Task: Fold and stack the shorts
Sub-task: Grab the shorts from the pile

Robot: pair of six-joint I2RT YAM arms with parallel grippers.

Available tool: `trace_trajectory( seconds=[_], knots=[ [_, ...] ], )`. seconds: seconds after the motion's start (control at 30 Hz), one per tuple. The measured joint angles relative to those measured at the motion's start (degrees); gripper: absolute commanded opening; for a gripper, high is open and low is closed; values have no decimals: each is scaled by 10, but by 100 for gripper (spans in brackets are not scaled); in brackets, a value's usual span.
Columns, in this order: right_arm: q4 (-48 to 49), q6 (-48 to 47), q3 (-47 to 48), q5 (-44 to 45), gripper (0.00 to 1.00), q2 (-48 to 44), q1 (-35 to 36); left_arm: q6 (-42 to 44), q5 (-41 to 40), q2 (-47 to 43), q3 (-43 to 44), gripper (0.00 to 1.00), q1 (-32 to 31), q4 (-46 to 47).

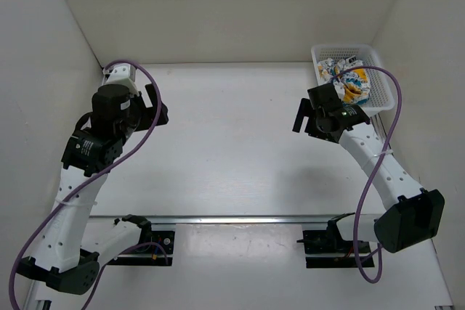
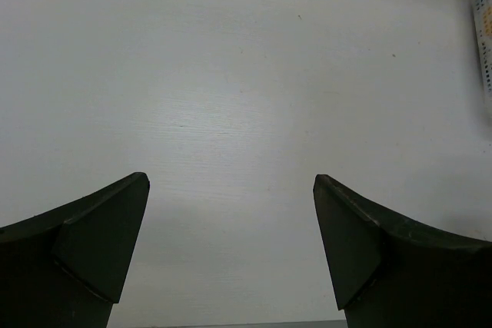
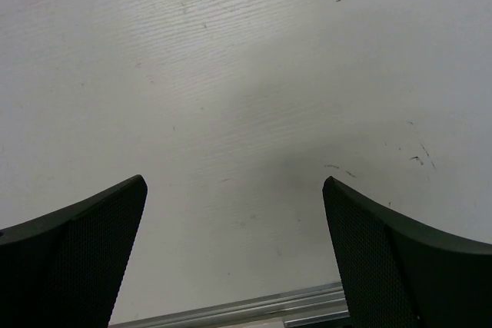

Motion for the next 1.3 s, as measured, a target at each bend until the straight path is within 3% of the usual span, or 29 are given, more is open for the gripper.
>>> trace_trajectory(
  seconds=[0.47, 0.77, 1.07, 1.2, 1.3],
  knots=[
    [1, -2, 19, 19, 100, 14, -16, 0, 7, 2, 0, 99, 0, 0],
    [10, -22, 282, 12, 100, 227, -179, 0, 28, 52, 21, 99, 0, 0],
    [-13, -36, 563, -16, 99, 505, -269, -1, 33, 106, 46, 99, 0, 0],
    [-20, -35, 634, -35, 77, 597, -290, -2, 32, 135, 52, 99, 0, 0],
    [-19, -34, 650, -47, 39, 630, -299, -2, 32, 152, 56, 99, 0, -1]
  ],
)
